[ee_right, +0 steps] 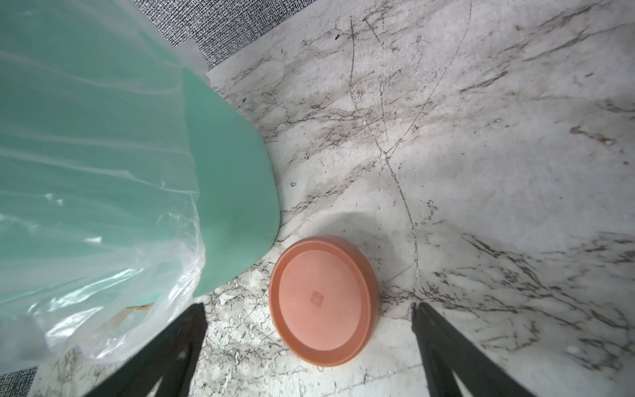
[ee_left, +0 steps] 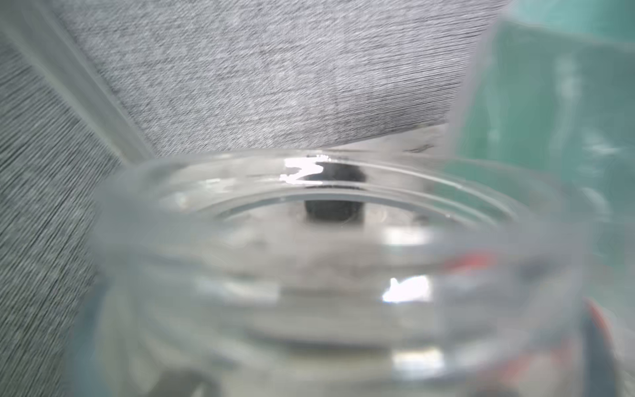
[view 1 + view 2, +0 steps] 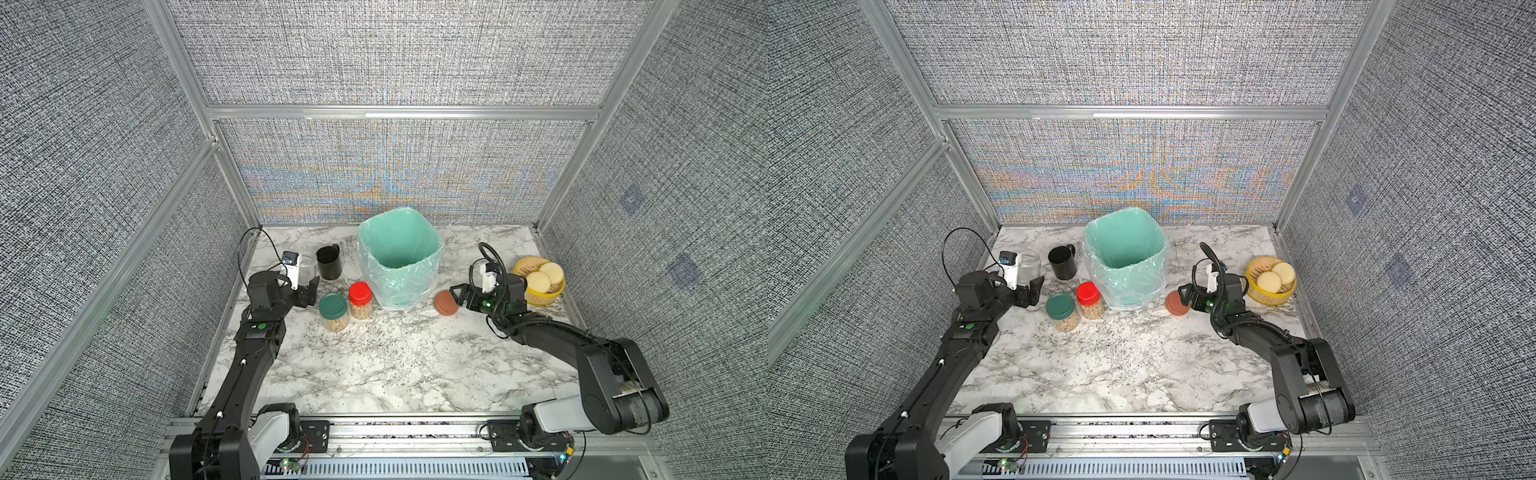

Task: Empty moldy peanuts from jars
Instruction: Place the jar at the center of the board.

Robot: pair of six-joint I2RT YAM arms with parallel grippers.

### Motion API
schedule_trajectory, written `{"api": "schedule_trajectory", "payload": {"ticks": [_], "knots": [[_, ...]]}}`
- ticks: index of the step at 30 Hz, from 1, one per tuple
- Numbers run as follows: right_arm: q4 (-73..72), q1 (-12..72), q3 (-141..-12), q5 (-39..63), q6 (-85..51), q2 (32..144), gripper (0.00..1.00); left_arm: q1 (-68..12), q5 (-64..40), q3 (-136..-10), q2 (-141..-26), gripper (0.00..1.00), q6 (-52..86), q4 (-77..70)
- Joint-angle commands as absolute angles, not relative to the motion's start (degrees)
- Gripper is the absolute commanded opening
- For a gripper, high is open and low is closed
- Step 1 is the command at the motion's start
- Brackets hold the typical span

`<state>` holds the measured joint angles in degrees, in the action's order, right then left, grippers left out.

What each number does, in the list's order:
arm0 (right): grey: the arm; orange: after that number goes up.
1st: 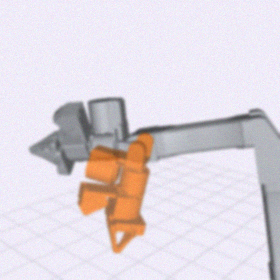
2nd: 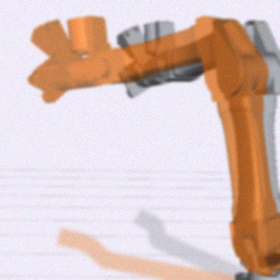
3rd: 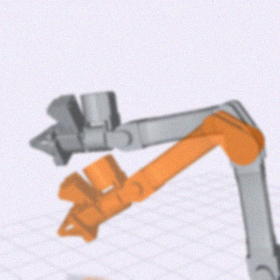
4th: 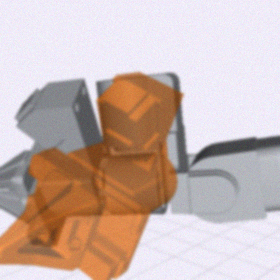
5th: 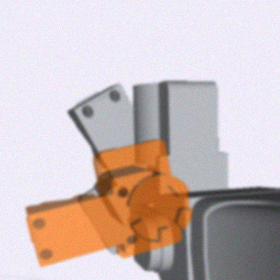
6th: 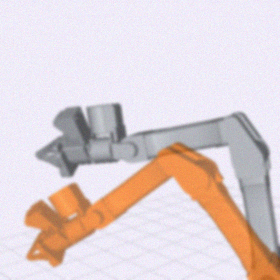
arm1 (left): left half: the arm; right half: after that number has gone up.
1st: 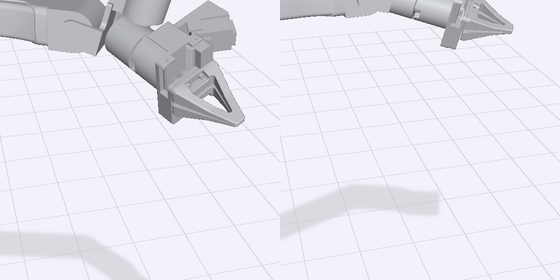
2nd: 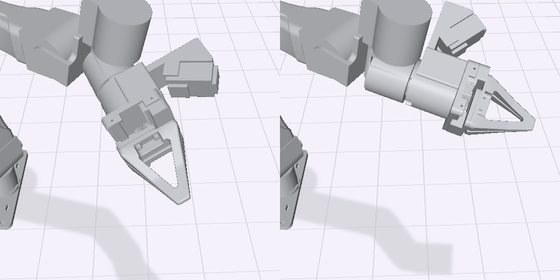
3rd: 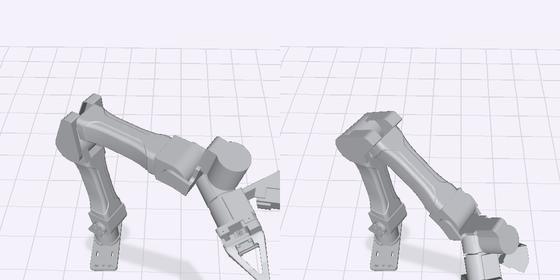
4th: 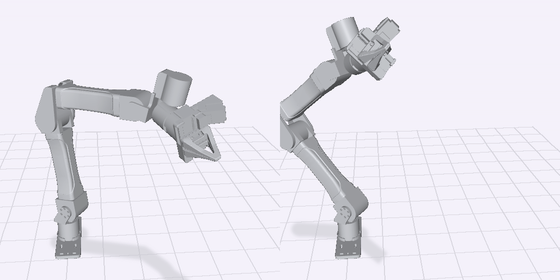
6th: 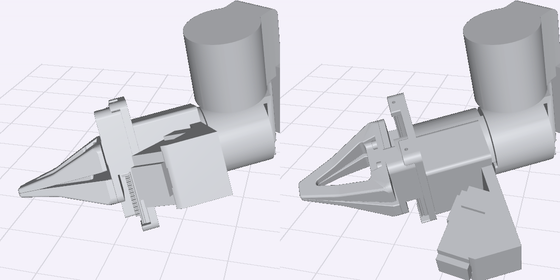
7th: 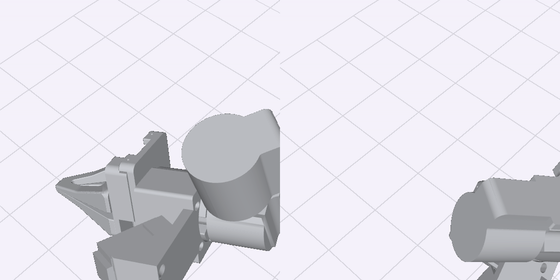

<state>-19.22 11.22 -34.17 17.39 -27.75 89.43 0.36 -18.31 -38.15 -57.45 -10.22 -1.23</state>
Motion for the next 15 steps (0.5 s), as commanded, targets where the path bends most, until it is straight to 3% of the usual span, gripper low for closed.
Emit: {"api": "schedule_trajectory", "payload": {"ticks": [1,9,15], "knots": [[-21.3,11.6,-33.7,17.5,-26.3,85.8,0.97,0.3,-35.7,-38.9,-54.9,0.00,-16.7,4.0],[-4.5,14.2,-41.1,17.4,-17.2,73.1,0.97,-5.2,-54.0,-35.0,-50.6,0.00,-18.1,1.3],[8.1,17.4,-45.2,21.9,-12.9,66.4,0.97,-16.9,-52.2,-34.0,-56.4,0.00,-20.4,-2.1]]}}
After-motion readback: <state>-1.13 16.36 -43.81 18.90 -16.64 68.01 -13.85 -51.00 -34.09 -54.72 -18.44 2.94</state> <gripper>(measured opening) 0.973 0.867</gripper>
